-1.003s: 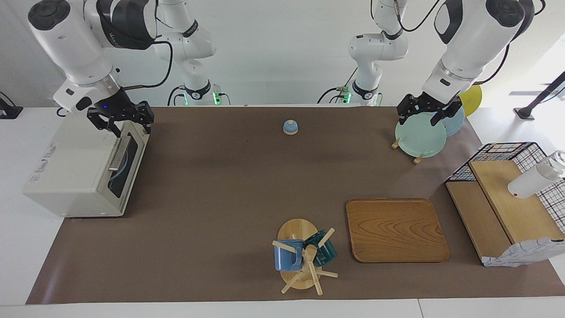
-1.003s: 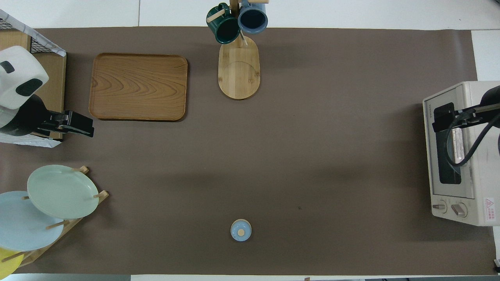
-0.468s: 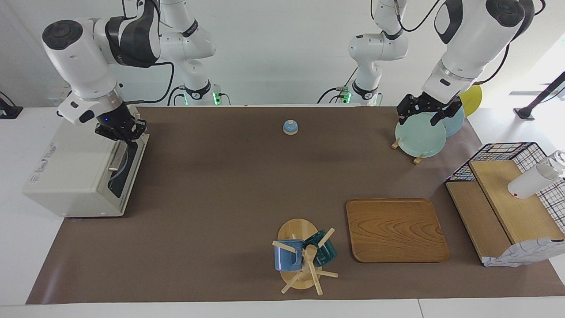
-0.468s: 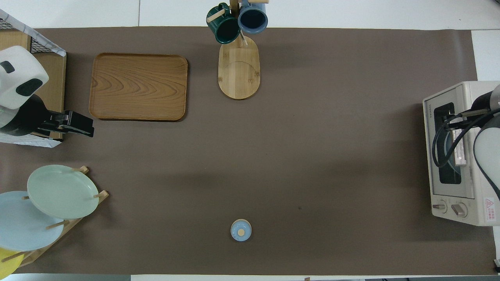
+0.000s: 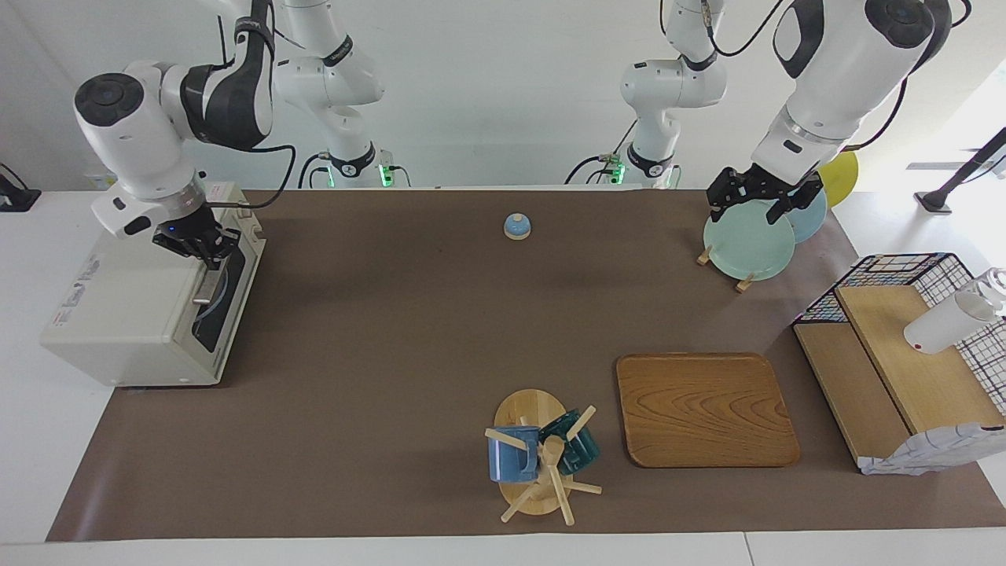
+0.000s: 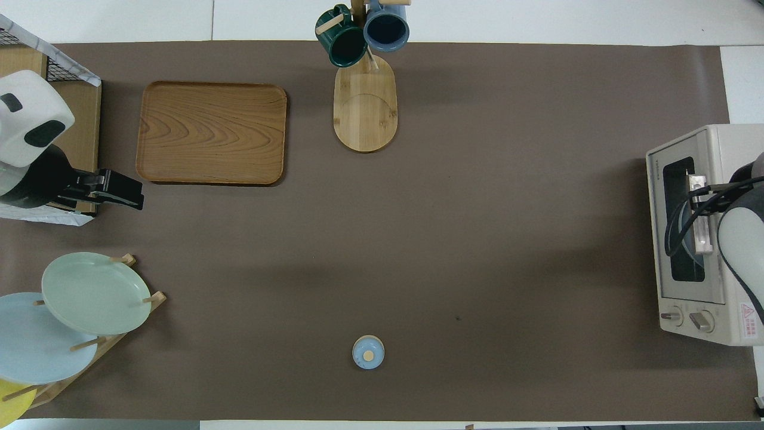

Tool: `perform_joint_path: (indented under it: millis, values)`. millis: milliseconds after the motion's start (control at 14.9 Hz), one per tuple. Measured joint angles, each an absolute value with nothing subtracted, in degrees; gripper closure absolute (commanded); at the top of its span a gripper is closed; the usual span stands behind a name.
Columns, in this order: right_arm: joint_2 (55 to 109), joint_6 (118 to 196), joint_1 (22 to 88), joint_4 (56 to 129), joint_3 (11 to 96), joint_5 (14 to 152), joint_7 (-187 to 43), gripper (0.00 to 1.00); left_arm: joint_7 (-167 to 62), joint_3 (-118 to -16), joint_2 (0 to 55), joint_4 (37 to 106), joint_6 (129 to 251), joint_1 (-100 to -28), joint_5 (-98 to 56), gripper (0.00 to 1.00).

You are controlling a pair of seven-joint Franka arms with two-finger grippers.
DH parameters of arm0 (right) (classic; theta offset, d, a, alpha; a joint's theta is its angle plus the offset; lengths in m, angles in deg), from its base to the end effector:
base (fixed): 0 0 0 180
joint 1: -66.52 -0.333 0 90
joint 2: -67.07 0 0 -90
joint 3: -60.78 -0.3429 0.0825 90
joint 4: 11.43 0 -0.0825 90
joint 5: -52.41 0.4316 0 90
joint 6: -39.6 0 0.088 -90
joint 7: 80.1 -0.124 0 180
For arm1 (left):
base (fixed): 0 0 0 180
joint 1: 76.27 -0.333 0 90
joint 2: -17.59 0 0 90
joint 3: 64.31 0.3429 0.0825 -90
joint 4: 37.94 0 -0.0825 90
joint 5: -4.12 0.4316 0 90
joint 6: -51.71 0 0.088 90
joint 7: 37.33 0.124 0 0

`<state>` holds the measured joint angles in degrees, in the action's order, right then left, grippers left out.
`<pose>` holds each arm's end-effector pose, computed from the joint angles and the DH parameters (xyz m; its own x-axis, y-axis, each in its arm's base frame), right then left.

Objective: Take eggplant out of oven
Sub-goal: 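Reach the right gripper toward the open toaster oven door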

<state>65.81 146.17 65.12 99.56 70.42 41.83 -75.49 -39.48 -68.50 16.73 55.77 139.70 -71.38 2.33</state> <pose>0.5820 -0.1022 0.4822 0.9972 -0.0115 -0.0732 0.0006 -0.9865 0.1638 0.5816 -0.0973 0.6071 0.9889 -0.1211 -0.0858 -0.1192 -0.9925 0.0269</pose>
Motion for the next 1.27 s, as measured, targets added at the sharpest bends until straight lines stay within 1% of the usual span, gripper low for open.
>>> perform_joint_path:
  millis: [268,1271]
  values:
    - [65.8,148.1,65.2,100.9,70.4,41.3,-76.5,1.0,-39.5,-68.5,16.7,55.8,139.7,-71.4,2.3,0.0]
    - [65.4,149.4,64.7,102.9,70.3,39.5,-76.5,1.0,-39.5,-68.5,16.7,55.8,139.7,-71.4,2.3,0.0]
